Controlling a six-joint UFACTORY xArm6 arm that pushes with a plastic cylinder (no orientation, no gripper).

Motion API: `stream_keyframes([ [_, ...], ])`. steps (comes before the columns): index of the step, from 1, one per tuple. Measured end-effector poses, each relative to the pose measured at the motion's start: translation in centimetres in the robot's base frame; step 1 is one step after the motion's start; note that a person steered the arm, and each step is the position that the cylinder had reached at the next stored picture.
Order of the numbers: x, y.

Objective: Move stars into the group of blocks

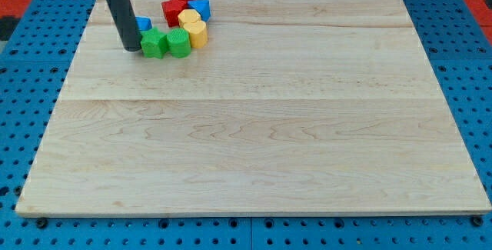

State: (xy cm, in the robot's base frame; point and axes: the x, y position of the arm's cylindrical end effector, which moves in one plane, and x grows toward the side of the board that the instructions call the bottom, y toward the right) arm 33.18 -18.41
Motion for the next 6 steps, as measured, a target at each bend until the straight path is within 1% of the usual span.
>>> stream_keyframes([
  [1, 0.2, 0.0],
  [2, 2.7, 0.5],
  [4, -2.3, 2.2],
  [5, 2.8, 3.3],
  [6, 3.8, 12.8],
])
